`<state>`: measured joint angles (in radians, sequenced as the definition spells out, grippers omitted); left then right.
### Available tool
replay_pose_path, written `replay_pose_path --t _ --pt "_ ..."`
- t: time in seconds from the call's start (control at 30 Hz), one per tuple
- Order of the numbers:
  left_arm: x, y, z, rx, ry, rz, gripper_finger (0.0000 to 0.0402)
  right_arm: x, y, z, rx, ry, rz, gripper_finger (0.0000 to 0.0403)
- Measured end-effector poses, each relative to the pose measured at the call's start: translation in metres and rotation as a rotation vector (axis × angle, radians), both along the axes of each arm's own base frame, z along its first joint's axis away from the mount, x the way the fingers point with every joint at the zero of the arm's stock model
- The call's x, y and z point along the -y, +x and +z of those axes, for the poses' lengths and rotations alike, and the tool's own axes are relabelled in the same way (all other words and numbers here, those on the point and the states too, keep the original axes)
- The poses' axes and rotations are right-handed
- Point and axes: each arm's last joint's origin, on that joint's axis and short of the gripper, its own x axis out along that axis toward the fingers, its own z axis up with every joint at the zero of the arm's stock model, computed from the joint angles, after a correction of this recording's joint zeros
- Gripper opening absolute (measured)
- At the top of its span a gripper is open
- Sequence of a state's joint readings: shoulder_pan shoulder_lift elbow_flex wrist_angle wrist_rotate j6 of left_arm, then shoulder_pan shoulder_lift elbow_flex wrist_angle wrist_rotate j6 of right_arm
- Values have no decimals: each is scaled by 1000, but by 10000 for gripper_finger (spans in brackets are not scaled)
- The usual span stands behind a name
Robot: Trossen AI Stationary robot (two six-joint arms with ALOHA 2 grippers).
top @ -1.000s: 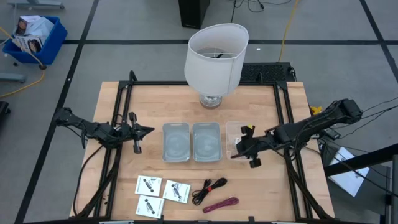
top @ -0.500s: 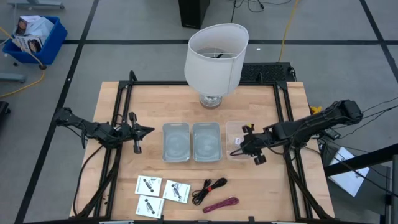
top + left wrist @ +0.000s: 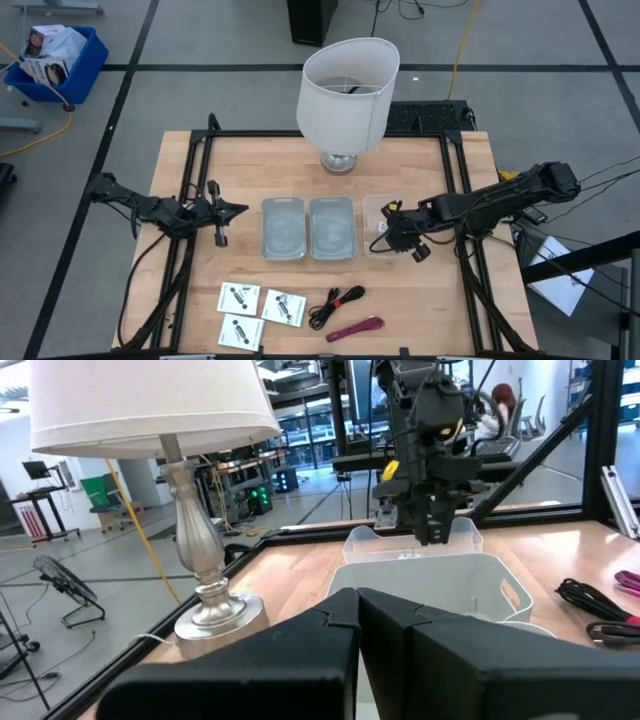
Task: Pick and place items into bin
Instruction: Put the black charger adapter into the transparent bin
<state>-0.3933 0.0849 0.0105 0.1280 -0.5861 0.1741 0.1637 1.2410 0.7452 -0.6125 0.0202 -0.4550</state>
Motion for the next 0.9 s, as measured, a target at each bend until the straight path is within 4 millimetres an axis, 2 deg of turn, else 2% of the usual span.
replay_pose_path --t 0.43,0.73,0.9 --pt "0 0 0 -6 8 0 8 9 15 -27 -104 38 43 148" --pt "0 0 0 -6 7 0 8 7 19 -34 -124 78 56 148" --pt "0 0 0 -4 5 0 8 9 21 -34 -104 44 -29 172"
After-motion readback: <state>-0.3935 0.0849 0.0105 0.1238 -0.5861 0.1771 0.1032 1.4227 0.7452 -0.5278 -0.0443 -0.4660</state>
